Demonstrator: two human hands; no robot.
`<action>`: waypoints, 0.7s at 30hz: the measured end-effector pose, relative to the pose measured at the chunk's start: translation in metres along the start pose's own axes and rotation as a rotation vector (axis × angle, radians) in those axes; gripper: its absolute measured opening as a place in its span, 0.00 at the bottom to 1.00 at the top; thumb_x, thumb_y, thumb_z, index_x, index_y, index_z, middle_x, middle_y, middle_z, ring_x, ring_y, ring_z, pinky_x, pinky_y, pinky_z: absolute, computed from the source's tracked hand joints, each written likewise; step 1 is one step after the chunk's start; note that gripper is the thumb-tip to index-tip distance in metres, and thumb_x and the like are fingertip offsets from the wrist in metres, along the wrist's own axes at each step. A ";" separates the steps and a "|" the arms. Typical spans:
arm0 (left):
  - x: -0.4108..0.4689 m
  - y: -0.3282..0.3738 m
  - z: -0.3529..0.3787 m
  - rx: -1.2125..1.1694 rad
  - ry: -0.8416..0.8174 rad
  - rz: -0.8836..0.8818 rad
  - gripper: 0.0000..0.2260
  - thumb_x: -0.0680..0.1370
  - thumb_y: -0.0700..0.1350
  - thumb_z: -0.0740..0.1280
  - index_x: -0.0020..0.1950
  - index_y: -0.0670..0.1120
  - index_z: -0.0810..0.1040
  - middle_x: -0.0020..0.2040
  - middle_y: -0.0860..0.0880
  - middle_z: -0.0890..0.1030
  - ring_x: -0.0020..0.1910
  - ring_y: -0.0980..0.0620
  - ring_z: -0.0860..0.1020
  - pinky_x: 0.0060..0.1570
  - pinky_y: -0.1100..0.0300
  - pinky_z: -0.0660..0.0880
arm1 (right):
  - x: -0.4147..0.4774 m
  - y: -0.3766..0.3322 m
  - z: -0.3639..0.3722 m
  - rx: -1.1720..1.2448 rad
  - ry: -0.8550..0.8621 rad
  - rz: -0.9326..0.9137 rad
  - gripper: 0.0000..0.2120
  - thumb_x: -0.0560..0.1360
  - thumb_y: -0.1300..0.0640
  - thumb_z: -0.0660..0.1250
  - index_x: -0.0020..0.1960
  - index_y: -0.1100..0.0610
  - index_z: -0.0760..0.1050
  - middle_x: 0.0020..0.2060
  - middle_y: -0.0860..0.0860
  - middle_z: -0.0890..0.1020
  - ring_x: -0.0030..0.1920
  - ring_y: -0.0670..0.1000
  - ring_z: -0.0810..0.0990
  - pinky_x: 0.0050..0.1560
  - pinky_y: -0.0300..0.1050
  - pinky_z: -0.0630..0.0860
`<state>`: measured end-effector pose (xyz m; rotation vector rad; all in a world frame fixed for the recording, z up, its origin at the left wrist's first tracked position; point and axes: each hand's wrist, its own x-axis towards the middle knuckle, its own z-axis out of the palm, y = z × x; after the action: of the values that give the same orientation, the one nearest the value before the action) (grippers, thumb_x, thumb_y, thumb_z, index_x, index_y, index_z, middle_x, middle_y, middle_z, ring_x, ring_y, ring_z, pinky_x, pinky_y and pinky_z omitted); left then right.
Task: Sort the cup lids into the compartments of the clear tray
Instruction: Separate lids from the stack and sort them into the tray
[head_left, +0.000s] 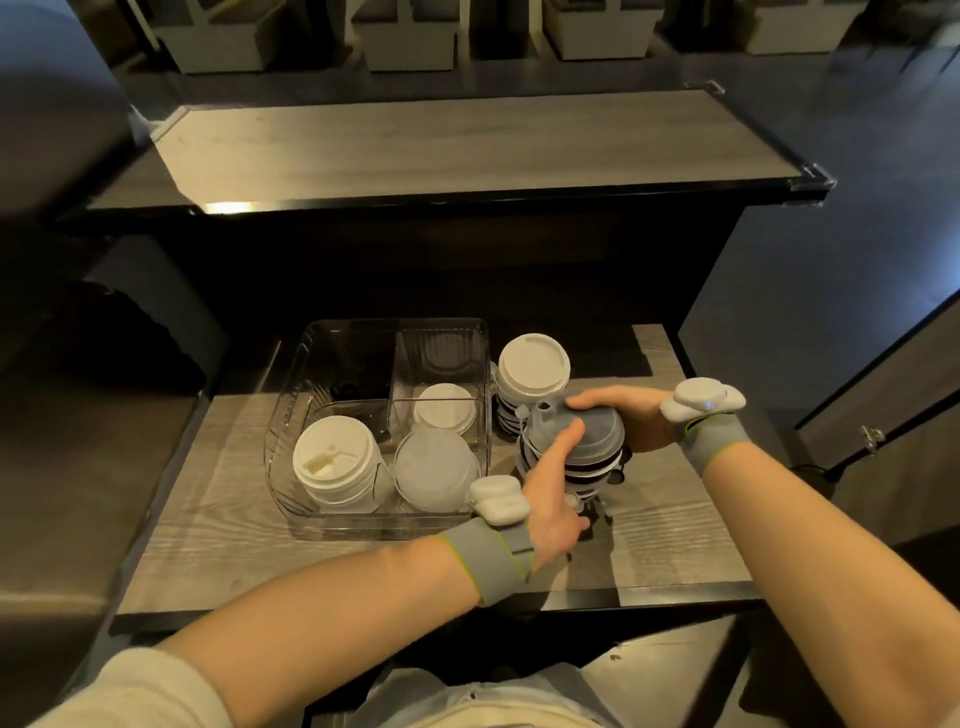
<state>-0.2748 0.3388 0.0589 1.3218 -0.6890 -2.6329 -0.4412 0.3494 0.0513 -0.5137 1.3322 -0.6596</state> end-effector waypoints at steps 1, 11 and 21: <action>-0.004 0.004 0.003 -0.028 -0.009 0.030 0.27 0.73 0.56 0.68 0.71 0.54 0.66 0.75 0.50 0.62 0.74 0.44 0.59 0.70 0.40 0.51 | -0.001 -0.007 0.001 -0.022 -0.003 -0.021 0.20 0.68 0.45 0.63 0.54 0.55 0.77 0.44 0.52 0.85 0.44 0.51 0.84 0.41 0.45 0.79; -0.018 0.064 0.002 0.030 -0.032 0.190 0.28 0.72 0.58 0.68 0.70 0.54 0.67 0.75 0.50 0.63 0.73 0.43 0.61 0.67 0.33 0.55 | -0.001 -0.075 0.015 -0.069 0.032 -0.167 0.20 0.67 0.44 0.64 0.53 0.55 0.78 0.44 0.51 0.86 0.45 0.50 0.85 0.41 0.43 0.80; -0.036 0.150 -0.029 0.020 -0.076 0.378 0.27 0.76 0.61 0.61 0.68 0.44 0.72 0.65 0.39 0.76 0.63 0.40 0.75 0.66 0.44 0.69 | 0.033 -0.128 0.057 0.084 0.015 -0.397 0.19 0.72 0.43 0.61 0.56 0.52 0.76 0.46 0.50 0.86 0.45 0.49 0.85 0.38 0.40 0.80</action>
<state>-0.2450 0.2060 0.1374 0.9838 -0.8797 -2.3831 -0.4002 0.2333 0.1254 -0.7139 1.2198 -1.0420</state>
